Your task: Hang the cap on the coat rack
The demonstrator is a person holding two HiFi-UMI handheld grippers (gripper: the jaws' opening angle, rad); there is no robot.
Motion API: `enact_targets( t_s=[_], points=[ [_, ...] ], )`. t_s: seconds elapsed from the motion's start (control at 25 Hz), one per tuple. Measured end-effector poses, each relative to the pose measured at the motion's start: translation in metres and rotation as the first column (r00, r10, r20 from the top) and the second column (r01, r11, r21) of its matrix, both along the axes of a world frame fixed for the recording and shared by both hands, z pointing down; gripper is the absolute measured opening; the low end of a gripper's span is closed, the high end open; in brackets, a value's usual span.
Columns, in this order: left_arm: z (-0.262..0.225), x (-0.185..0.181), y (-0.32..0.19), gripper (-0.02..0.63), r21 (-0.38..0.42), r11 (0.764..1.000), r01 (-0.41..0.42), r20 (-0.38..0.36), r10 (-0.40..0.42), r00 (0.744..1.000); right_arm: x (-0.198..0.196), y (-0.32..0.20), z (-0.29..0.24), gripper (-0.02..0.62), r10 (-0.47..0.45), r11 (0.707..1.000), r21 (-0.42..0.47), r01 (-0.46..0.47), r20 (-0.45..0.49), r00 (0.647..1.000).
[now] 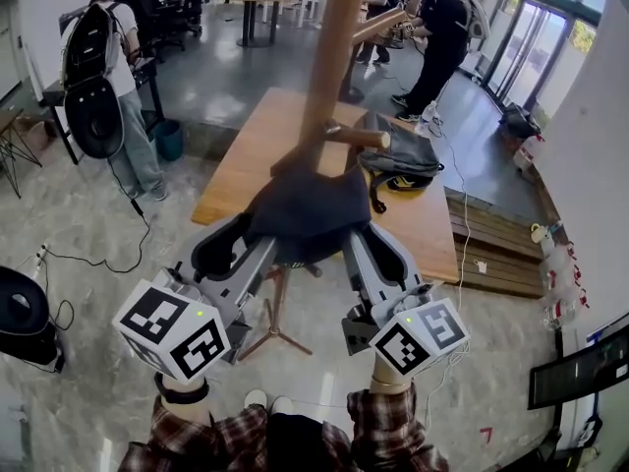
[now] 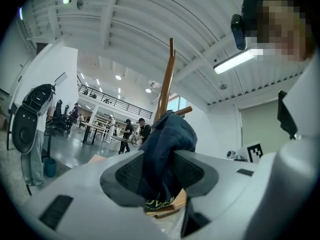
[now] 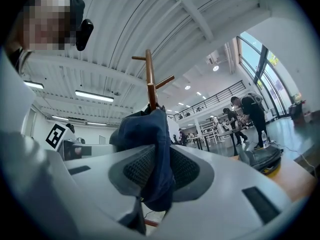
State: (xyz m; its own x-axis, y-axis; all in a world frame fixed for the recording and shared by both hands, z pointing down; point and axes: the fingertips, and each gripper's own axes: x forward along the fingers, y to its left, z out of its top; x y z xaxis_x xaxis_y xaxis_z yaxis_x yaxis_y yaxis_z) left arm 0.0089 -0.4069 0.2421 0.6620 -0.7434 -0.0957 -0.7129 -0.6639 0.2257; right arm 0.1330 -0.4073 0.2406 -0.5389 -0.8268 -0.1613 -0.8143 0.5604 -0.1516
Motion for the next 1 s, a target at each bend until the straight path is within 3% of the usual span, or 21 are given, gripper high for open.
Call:
enact_targets(
  t_s=[0.24, 0.44, 0.76, 0.88, 1.0],
  points=[
    [-0.007, -0.014, 0.018, 0.164, 0.021, 1.0, 0.021, 0.021, -0.021, 1.0, 0.013, 0.009, 0.005, 0.08, 0.01, 1.0, -0.006, -0.01, 0.024, 1.0],
    [-0.01, -0.003, 0.045, 0.164, 0.037, 0.999, -0.039, 0.059, 0.036, 0.998, 0.006, 0.027, 0.006, 0.08, -0.017, 1.0, -0.006, 0.017, 0.0, 1.0],
    [0.035, 0.045, 0.067, 0.161, -0.077, 0.989, -0.128, 0.025, 0.131, 0.991, -0.015, 0.063, 0.047, 0.077, -0.076, 0.994, -0.082, 0.068, -0.099, 0.992],
    [0.054, 0.062, 0.071, 0.158, -0.09, 0.987, -0.133, 0.063, 0.139, 0.988, -0.012, 0.072, 0.063, 0.043, -0.051, 0.993, -0.108, 0.037, -0.125, 0.991],
    [0.073, 0.069, 0.068, 0.079, -0.102, 0.989, -0.105, 0.119, 0.116, 0.986, -0.007, 0.075, 0.076, 0.018, -0.032, 0.991, -0.131, 0.015, -0.134, 0.99]
  ],
)
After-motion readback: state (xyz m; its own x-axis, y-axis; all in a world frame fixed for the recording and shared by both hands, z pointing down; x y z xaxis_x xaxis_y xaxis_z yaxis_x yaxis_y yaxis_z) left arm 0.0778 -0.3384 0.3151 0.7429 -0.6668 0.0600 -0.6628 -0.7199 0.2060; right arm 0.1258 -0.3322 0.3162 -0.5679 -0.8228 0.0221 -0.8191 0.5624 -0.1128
